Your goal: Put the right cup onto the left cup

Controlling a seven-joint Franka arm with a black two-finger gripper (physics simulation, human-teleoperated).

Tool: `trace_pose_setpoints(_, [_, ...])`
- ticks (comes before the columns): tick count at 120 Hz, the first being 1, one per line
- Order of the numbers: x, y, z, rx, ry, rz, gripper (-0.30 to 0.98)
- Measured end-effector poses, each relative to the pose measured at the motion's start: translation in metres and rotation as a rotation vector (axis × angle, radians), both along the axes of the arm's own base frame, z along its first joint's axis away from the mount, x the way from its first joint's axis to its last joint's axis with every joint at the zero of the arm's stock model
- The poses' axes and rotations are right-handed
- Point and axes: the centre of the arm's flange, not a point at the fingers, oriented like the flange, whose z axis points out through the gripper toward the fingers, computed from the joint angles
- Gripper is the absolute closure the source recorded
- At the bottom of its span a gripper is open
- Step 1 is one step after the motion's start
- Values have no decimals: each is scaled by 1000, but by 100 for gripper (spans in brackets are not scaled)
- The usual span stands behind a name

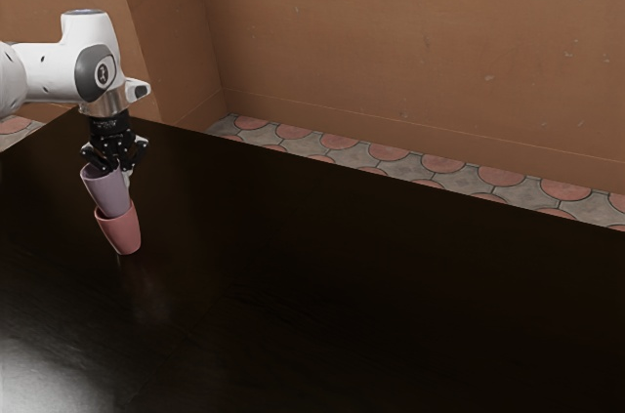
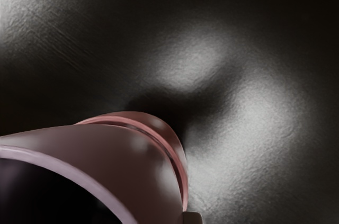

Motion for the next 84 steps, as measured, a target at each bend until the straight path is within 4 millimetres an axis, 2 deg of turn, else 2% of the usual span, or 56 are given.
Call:
trace_pose_setpoints(23, [0,-1,1,-6,-6,-8,38])
trace_pose_setpoints(39, [1,-6,10,-4,-17,-22,21])
trace_pose_setpoints(48, [1,-12,29,-1,-42,-36,15])
trace_pose_setpoints(60, [-5,-29,73,-3,-89,-66,10])
trace_pose_setpoints(68, [-13,-48,113,-15,-122,-117,8])
trace_pose_setpoints(74, [-16,-68,133,-25,-138,-188,6])
trace_pose_setpoints(79, [-20,-96,146,-38,-143,-268,5])
trace_pose_setpoints(84, [-23,-135,158,-46,-148,-369,5])
